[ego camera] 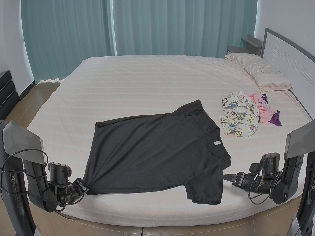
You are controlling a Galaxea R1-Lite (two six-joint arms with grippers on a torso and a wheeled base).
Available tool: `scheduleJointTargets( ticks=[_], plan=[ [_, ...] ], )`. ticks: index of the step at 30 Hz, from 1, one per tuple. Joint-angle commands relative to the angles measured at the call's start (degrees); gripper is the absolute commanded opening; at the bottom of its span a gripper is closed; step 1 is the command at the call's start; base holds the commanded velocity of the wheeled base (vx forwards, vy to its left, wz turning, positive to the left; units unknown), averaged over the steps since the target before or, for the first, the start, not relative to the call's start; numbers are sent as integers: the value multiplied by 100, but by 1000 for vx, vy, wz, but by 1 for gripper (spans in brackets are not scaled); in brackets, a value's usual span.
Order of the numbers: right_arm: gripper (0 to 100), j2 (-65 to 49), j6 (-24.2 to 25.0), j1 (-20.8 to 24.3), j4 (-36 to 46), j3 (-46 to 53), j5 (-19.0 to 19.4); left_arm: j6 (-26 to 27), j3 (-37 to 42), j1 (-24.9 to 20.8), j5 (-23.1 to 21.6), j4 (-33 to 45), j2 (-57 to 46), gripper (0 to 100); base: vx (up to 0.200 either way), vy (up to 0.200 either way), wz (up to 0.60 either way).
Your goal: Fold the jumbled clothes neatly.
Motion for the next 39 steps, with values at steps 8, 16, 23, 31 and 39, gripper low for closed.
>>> scheduleJointTargets(
  ticks=[8,16,23,31,39],
  plan=[
    [100,607,47,837,-1028,1119,4,-18,8,32,-167,-2,-31,0,0,0,0],
    [100,704,91,1066,-1019,961,-357,-26,34,49,-264,-2,-48,0,0,0,0],
    [100,791,320,1338,-1019,829,-427,-26,26,49,-264,-2,-39,0,0,0,0],
    [0,976,276,1470,-1019,706,-972,-26,26,49,-264,-2,-39,0,0,0,0],
    [0,660,188,1329,-1019,1163,-989,-26,26,49,-264,-2,-39,0,0,0,0]
  ],
)
